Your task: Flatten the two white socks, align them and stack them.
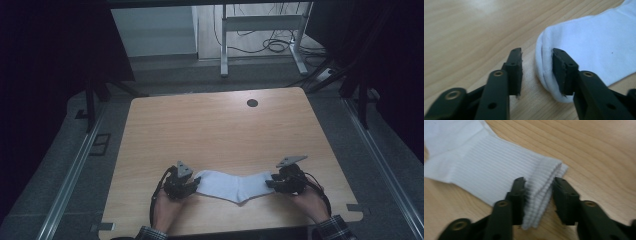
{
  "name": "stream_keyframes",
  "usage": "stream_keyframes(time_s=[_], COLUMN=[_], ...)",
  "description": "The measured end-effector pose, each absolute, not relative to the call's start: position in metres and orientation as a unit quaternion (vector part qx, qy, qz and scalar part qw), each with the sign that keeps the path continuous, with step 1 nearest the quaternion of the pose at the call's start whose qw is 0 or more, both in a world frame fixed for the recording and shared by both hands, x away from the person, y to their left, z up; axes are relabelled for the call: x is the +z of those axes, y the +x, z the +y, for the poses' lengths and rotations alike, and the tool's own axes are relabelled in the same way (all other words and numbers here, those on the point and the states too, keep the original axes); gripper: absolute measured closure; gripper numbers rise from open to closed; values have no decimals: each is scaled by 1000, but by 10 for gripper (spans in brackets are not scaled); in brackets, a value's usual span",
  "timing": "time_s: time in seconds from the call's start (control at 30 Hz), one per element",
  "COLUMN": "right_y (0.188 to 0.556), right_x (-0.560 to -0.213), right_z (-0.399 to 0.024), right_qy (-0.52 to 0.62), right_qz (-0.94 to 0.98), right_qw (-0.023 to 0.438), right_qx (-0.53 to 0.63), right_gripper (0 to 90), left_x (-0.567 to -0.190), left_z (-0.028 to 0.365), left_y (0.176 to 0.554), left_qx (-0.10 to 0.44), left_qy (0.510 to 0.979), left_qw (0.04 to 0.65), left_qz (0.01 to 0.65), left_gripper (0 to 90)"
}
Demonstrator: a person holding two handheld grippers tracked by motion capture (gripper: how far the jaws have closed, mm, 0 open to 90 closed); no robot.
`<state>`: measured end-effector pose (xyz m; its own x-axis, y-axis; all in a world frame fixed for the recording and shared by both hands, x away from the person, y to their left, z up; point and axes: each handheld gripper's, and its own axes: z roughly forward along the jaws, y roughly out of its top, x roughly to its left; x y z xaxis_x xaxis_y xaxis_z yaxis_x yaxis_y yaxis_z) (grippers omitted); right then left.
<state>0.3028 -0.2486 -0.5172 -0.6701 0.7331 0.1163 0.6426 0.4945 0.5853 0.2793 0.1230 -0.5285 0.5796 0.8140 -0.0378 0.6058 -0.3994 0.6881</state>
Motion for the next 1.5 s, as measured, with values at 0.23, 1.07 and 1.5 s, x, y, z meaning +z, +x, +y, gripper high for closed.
stream_keyframes(time_s=[0.23, 1.07, 1.5], right_y=[305, 379, 384], right_x=[-518, -505, -516], right_z=[-250, -228, -230], right_qy=[408, 411, 411], right_qz=[854, 837, 834], right_qw=[54, 107, 124], right_qx=[317, 344, 346], right_gripper=[779, 790, 621], left_x=[-532, -510, -520], left_z=[126, 130, 127], left_y=[284, 339, 348], left_qx=[113, 187, 206], left_qy=[818, 806, 797], left_qw=[354, 330, 320], left_qz=[438, 454, 469], left_gripper=[815, 828, 574])
